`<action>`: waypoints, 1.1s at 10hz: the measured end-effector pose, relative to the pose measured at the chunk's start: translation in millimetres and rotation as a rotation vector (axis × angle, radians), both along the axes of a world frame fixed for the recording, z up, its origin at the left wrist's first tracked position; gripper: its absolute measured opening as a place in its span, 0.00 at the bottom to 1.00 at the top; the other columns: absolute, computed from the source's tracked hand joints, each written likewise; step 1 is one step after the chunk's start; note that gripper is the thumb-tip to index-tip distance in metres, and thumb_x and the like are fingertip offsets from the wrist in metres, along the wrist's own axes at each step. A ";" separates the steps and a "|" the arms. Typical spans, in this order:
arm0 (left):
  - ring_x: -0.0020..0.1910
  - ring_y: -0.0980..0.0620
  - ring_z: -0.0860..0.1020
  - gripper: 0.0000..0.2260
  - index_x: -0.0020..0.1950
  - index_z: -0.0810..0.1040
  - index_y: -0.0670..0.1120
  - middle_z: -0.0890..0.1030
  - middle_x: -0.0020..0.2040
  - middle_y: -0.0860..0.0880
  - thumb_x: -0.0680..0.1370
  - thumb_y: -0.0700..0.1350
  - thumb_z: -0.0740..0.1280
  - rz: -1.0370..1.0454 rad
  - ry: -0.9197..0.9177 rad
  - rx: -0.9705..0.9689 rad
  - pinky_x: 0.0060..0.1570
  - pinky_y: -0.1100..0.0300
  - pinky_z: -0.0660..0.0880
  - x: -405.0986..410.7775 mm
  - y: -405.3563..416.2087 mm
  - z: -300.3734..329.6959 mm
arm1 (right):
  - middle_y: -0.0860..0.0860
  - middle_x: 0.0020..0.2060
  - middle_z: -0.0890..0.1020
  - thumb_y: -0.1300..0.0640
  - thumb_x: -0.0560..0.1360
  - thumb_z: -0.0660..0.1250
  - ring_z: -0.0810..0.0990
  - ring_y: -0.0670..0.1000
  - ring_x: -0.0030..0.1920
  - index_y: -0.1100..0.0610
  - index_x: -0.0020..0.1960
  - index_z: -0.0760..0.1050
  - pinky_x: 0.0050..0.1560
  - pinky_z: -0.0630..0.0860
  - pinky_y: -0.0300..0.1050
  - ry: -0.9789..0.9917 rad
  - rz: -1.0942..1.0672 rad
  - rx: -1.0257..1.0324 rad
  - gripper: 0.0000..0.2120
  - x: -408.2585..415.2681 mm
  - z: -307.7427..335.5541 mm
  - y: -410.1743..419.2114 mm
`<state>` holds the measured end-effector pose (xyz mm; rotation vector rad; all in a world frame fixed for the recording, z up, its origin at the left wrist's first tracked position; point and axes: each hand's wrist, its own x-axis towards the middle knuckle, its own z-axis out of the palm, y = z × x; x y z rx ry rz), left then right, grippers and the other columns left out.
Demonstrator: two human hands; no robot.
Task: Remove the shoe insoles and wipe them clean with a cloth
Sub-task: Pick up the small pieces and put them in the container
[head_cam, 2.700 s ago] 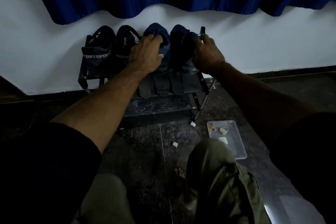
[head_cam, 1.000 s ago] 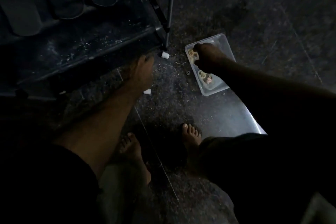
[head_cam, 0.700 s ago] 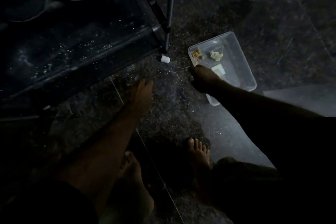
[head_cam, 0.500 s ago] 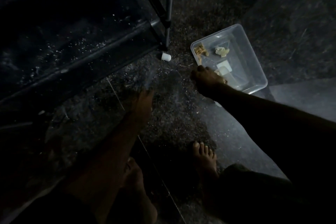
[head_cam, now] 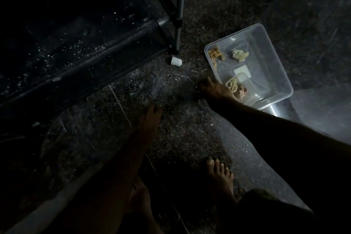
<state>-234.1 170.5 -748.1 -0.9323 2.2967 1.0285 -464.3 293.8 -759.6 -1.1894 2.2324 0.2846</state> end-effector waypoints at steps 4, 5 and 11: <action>0.51 0.43 0.76 0.07 0.53 0.75 0.40 0.78 0.50 0.42 0.77 0.40 0.67 0.043 0.261 -0.175 0.48 0.49 0.72 -16.3 -27.9 23.8 | 0.59 0.60 0.68 0.62 0.79 0.59 0.78 0.59 0.50 0.54 0.71 0.66 0.40 0.72 0.46 -0.030 -0.071 -0.257 0.20 8.8 26.3 -47.2; 0.43 0.47 0.76 0.12 0.48 0.72 0.46 0.76 0.43 0.49 0.77 0.54 0.59 0.012 0.336 -0.148 0.40 0.54 0.70 -21.3 -45.0 27.6 | 0.60 0.63 0.66 0.62 0.79 0.61 0.78 0.62 0.52 0.57 0.68 0.72 0.48 0.75 0.51 -0.003 -0.084 -0.265 0.18 4.8 27.1 -76.2; 0.49 0.45 0.78 0.09 0.51 0.74 0.45 0.80 0.48 0.46 0.74 0.40 0.71 0.107 0.337 -0.195 0.47 0.47 0.77 -37.0 -67.7 42.4 | 0.60 0.64 0.73 0.62 0.81 0.52 0.76 0.63 0.60 0.60 0.70 0.68 0.51 0.74 0.54 0.053 -0.020 -0.310 0.18 14.2 25.9 -100.9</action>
